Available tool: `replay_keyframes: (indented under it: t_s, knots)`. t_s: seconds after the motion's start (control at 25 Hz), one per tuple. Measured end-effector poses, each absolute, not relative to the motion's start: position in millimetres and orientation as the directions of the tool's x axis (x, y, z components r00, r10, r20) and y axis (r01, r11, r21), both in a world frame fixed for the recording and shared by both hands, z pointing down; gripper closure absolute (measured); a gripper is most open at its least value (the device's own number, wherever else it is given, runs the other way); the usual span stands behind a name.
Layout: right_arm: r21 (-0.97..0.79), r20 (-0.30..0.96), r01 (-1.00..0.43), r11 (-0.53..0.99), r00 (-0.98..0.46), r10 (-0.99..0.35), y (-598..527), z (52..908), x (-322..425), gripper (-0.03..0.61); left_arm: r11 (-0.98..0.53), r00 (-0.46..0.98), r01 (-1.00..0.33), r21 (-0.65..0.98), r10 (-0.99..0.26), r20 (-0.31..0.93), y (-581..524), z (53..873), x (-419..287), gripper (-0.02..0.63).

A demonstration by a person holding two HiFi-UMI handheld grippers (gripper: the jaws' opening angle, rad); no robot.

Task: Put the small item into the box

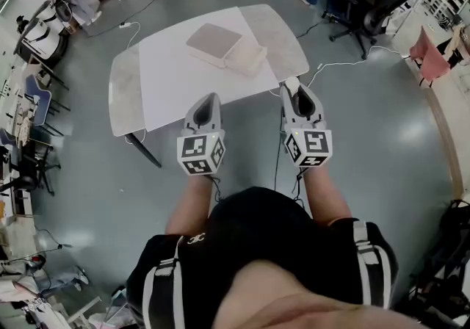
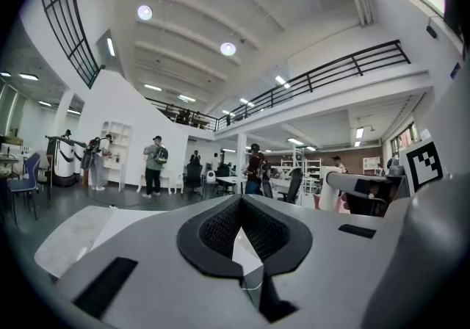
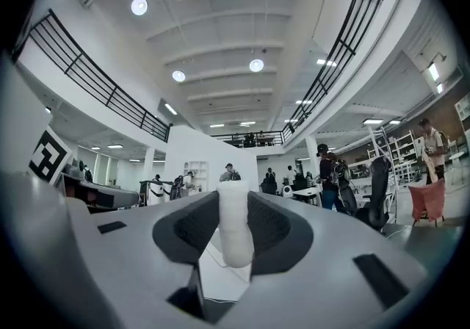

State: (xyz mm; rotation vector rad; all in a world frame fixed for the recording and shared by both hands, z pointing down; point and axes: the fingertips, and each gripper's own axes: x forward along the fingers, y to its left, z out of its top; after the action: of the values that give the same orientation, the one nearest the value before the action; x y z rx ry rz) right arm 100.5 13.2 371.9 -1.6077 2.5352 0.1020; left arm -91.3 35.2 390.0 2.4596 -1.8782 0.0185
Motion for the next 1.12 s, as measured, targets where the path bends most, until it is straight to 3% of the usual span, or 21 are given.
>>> replay_keyframes:
  t_s: [0.64, 1.12]
  knots:
    - [-0.011, -0.143, -0.878, 0.478, -0.471, -0.870, -3, 379, 134, 0.460, -0.261, 0.262, -0.965, 0.026, -0.964, 0.040, 21, 397, -41, 0.601]
    - [0.024, -0.130, -0.875, 0.483, -0.482, -0.866, -38, 391, 125, 0.460, -0.272, 0.275, -0.959, 0.077, -0.961, 0.032, -23, 411, -47, 0.601]
